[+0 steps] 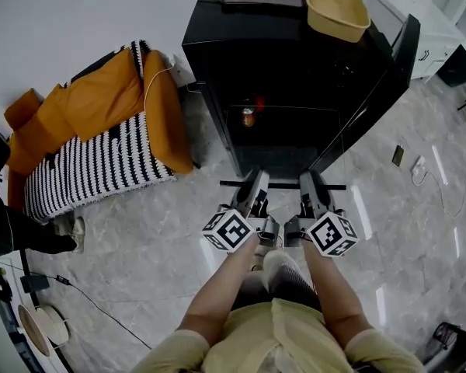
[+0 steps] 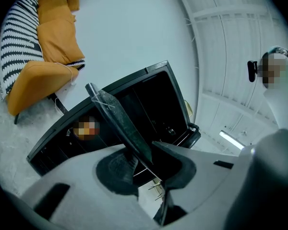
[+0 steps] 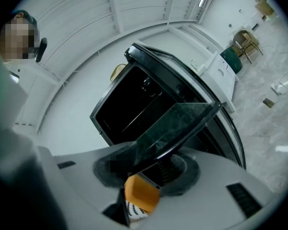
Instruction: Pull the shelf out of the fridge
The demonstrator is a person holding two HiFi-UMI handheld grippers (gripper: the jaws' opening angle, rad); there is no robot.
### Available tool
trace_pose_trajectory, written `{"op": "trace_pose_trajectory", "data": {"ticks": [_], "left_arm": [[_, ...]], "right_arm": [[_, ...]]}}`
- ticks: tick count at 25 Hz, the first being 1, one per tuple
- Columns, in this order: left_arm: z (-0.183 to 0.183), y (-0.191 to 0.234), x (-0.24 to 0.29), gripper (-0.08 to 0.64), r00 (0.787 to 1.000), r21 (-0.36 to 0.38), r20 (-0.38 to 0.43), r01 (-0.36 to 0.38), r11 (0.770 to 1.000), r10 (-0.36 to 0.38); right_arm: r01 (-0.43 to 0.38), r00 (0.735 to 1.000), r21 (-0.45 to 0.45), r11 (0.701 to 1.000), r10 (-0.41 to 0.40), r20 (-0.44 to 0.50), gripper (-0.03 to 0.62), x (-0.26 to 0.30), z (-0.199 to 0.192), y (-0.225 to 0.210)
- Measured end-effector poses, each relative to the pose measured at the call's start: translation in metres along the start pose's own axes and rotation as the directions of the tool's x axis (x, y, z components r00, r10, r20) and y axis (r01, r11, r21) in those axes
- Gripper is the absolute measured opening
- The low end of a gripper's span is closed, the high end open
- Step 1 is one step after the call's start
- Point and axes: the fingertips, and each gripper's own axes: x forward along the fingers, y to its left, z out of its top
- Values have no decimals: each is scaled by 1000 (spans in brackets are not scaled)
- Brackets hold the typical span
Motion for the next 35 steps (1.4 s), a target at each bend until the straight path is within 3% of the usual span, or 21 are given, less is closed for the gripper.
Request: {"op": "trace_pose_trajectory", "data": {"ticks": [35], "left_arm": [[25, -71, -82, 95, 1000, 30, 6, 9, 1000, -9]], "right_arm": [[-67, 997, -40, 997, 66, -36, 140, -76, 11, 79]]}}
